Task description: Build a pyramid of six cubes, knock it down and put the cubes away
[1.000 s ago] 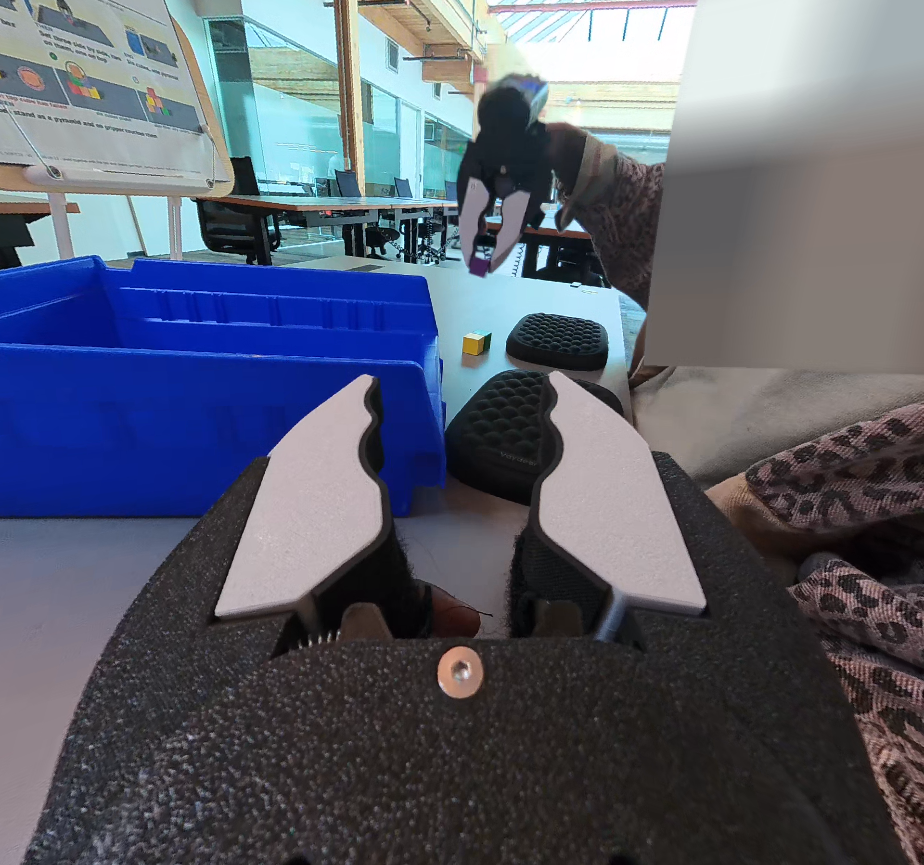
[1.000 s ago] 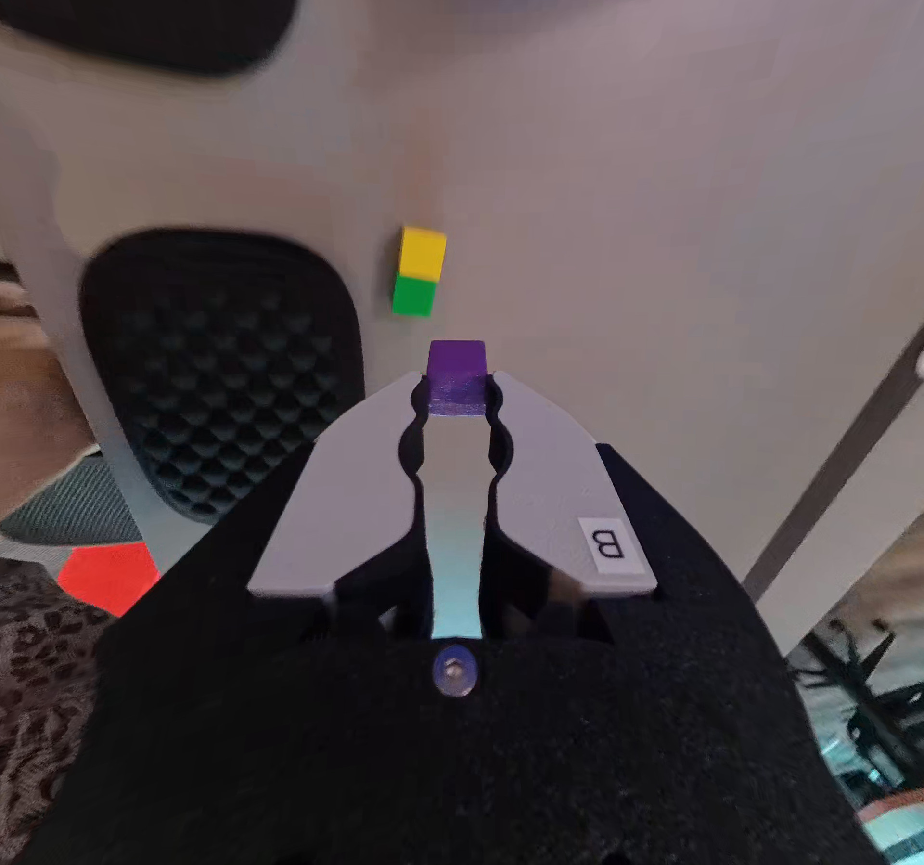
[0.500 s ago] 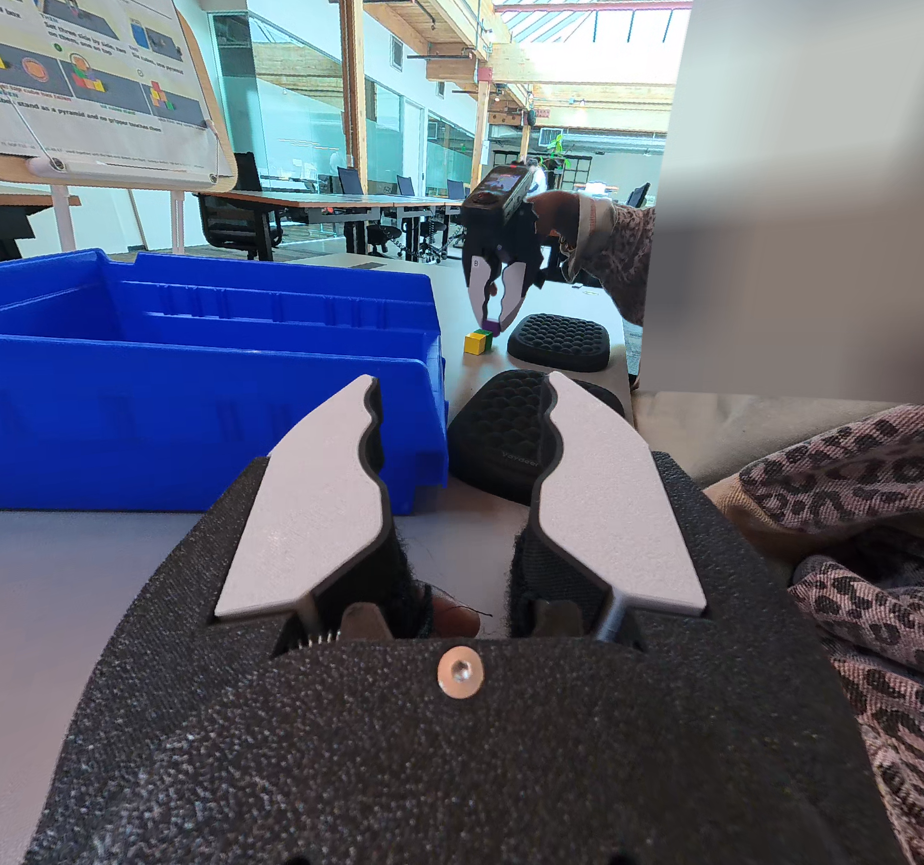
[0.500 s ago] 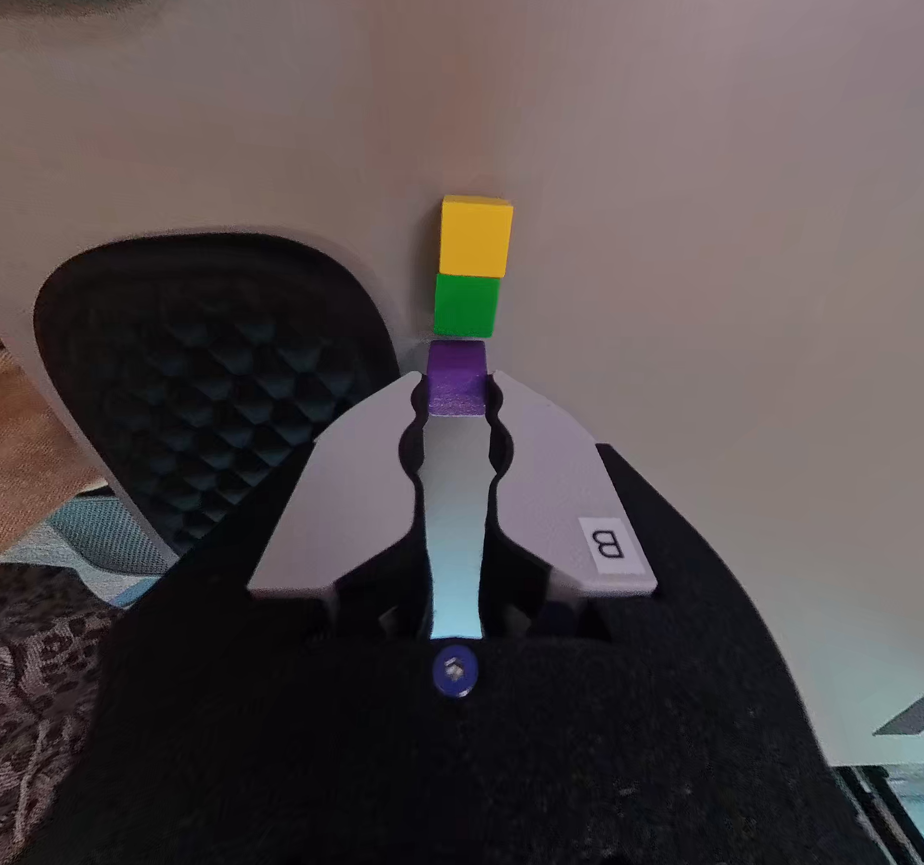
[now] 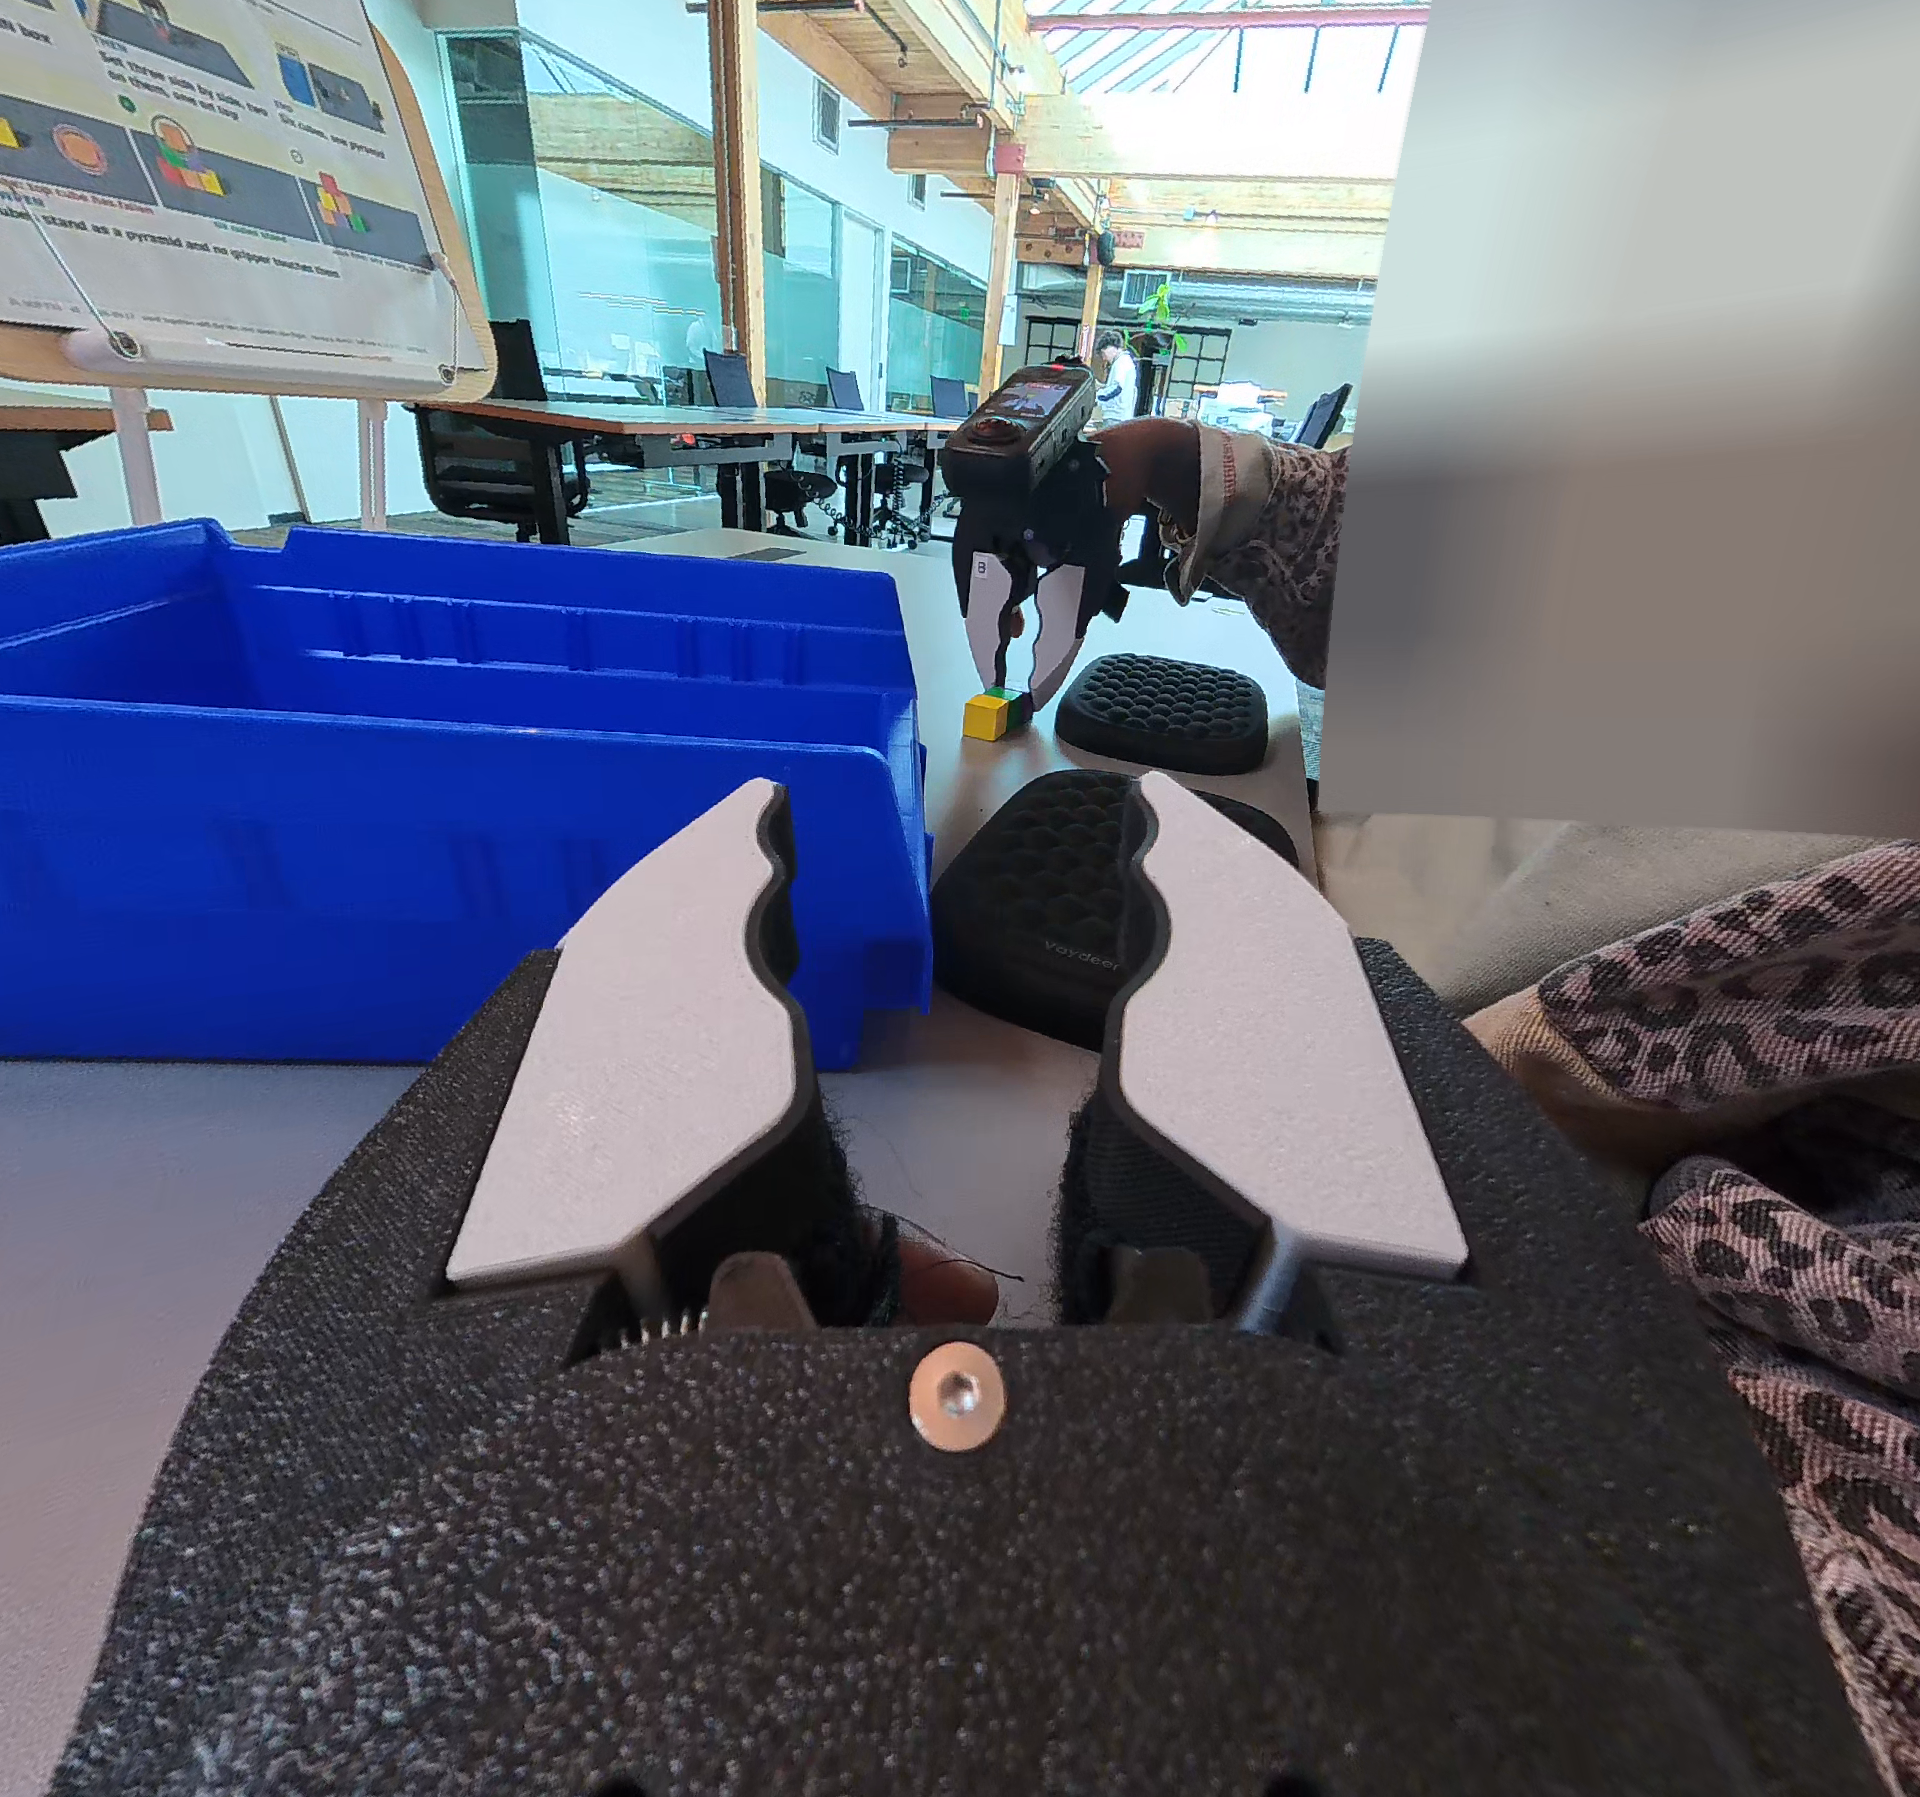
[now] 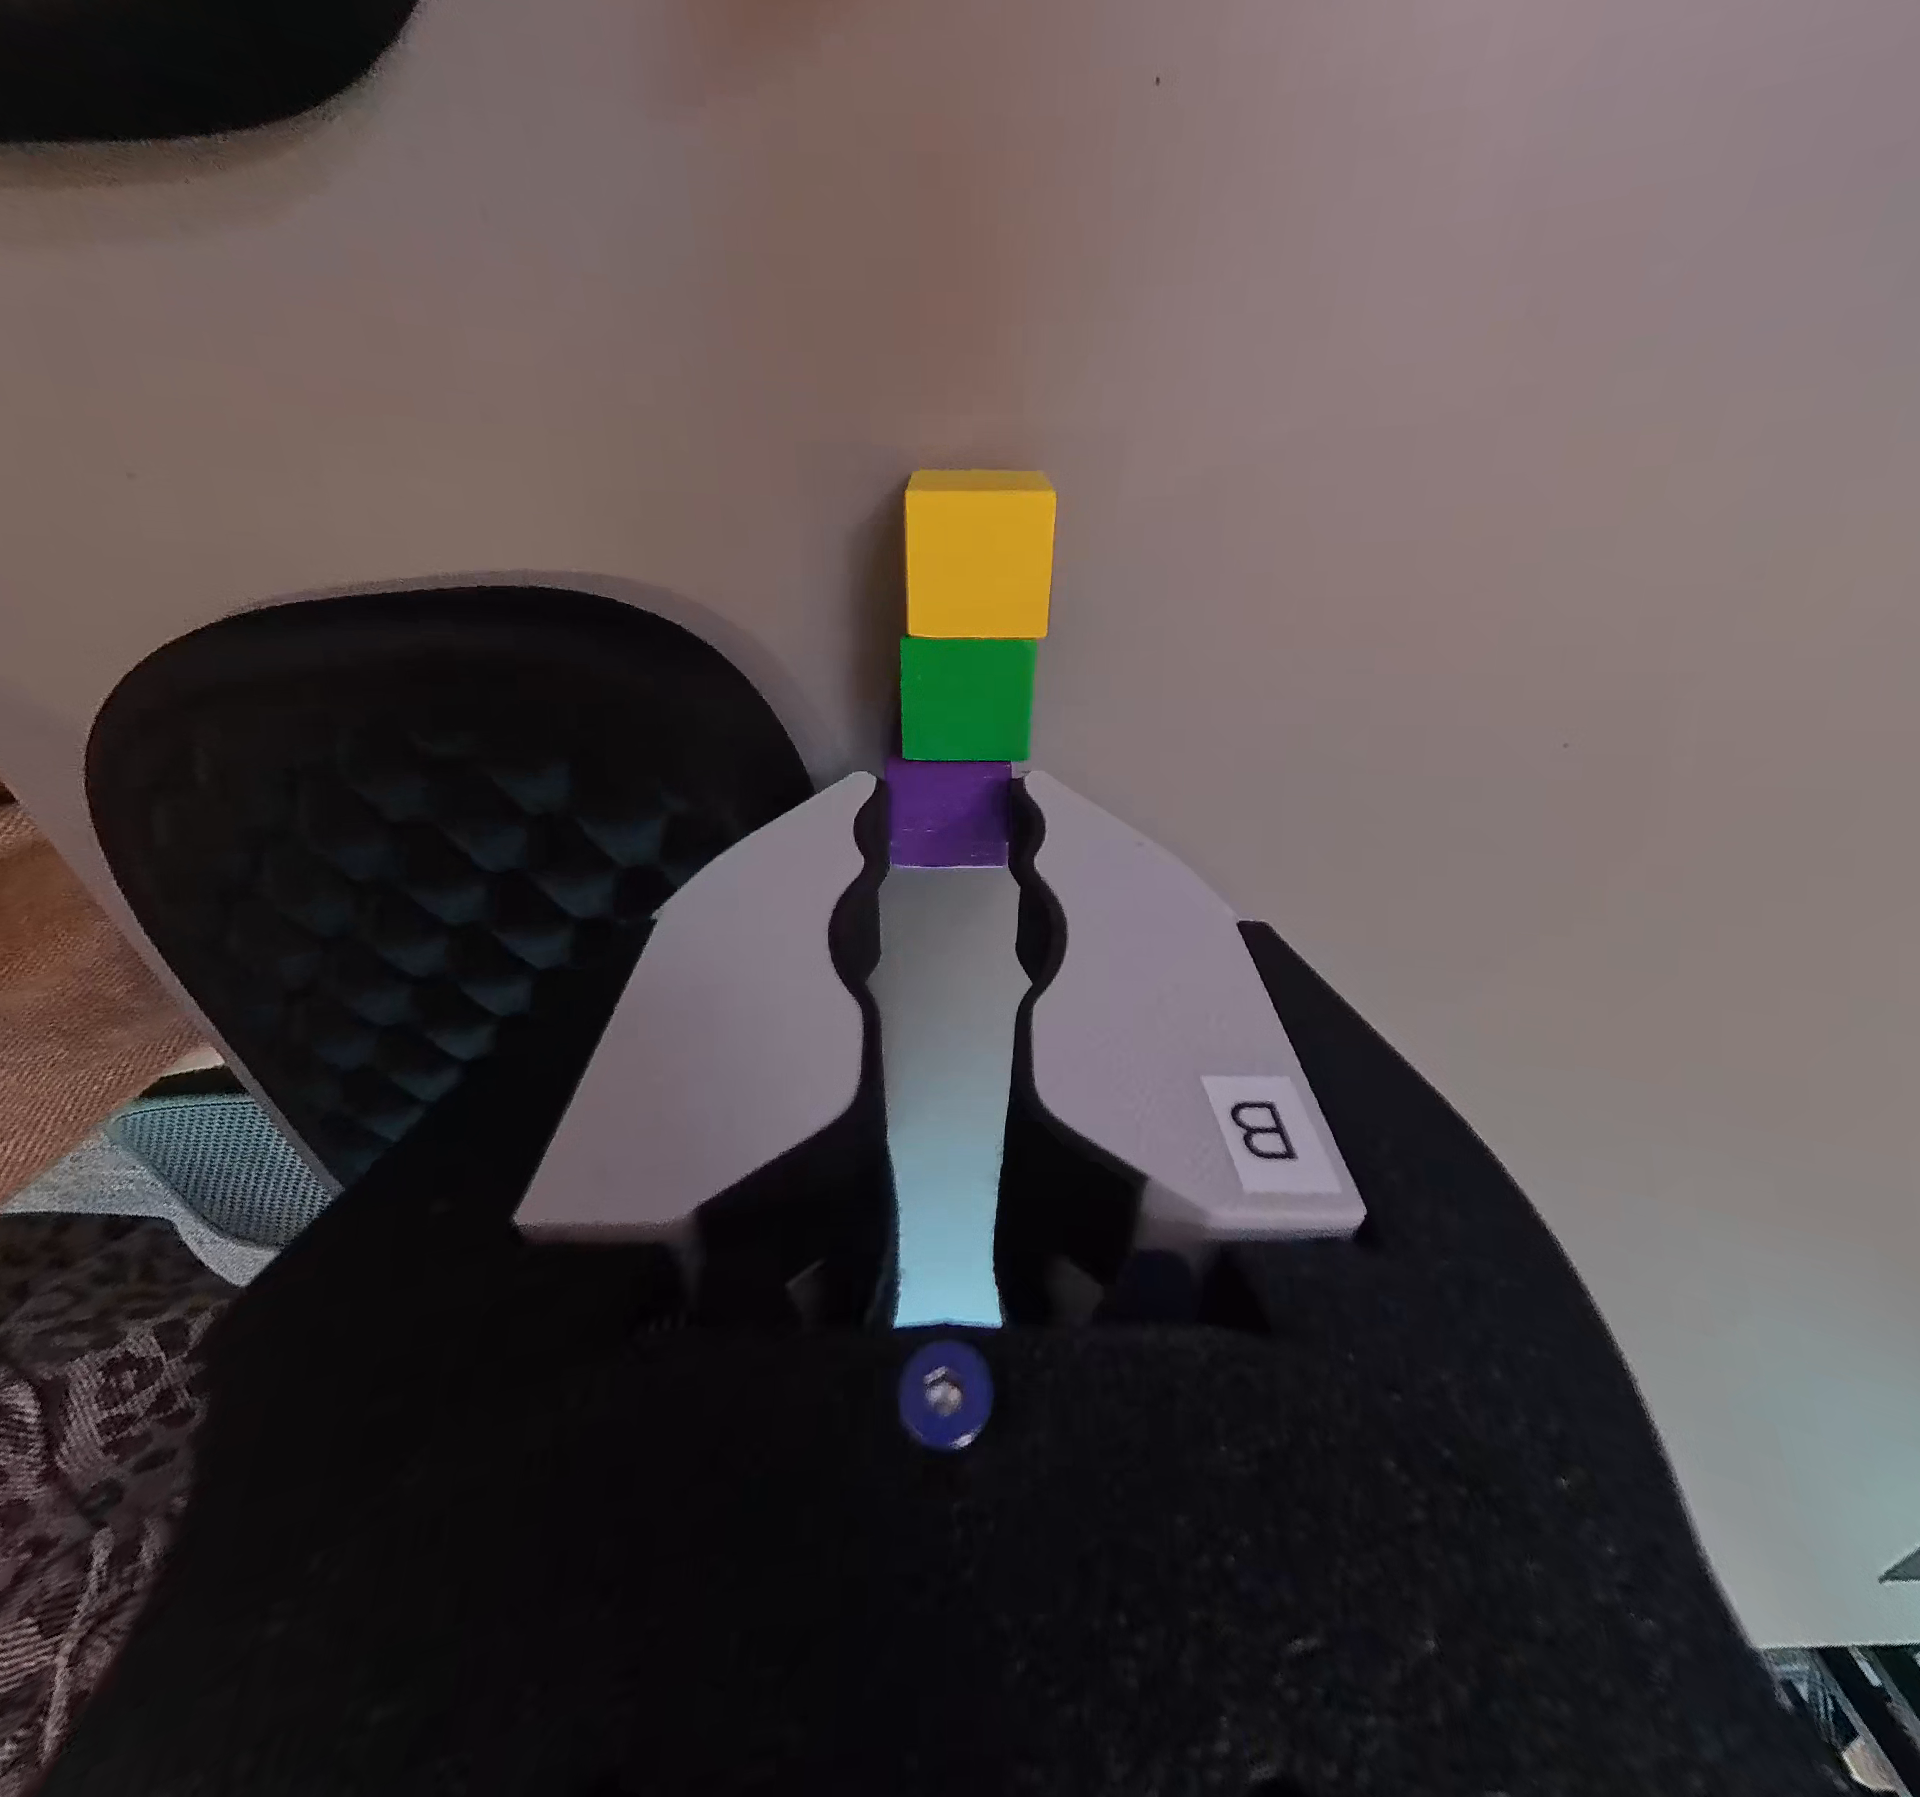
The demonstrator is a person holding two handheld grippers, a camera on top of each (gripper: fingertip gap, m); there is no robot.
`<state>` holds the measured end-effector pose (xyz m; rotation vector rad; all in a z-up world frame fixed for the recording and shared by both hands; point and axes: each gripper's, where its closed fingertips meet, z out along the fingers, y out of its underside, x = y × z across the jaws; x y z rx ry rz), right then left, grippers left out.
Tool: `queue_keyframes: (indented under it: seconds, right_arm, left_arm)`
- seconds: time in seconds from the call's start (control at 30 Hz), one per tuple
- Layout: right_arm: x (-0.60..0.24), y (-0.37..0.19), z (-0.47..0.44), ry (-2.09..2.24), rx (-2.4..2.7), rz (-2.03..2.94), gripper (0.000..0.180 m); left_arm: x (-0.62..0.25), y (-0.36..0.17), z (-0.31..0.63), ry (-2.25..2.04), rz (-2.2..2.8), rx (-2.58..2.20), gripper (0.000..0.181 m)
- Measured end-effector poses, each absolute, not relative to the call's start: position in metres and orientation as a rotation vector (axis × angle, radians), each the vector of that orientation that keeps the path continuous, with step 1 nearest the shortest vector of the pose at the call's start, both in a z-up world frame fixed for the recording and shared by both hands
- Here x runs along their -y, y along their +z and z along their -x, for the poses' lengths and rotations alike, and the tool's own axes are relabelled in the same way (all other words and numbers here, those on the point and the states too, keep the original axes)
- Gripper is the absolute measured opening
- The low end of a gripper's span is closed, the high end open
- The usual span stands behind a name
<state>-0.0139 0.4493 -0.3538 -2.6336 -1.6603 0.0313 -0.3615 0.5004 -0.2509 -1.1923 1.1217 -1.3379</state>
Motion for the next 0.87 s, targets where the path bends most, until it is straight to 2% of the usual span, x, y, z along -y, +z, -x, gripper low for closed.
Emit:
queue_keyframes:
  seconds: [0.37,0.5,0.63,0.77,0.87]
  right_arm:
    - [-0.453,-0.354,0.018,0.046,1.622,2.611,0.021]
    - [-0.454,-0.347,0.02,0.074,1.594,2.616,0.029]
    - [-0.468,-0.306,0.039,0.208,1.497,2.509,0.039]
    - [-0.503,-0.237,0.099,0.305,1.517,2.199,0.039]
    - [-0.532,-0.219,0.143,0.217,1.646,2.136,0.039]
  left_arm:
    - [-0.5,-0.251,0.362,-1.339,1.191,-1.121,0.06]
    - [-0.501,-0.251,0.362,-1.339,1.191,-1.12,0.06]
    - [-0.501,-0.25,0.362,-1.338,1.189,-1.119,0.06]
    - [-0.5,-0.251,0.362,-1.339,1.187,-1.121,0.06]
    - [-0.5,-0.251,0.362,-1.342,1.187,-1.127,0.06]
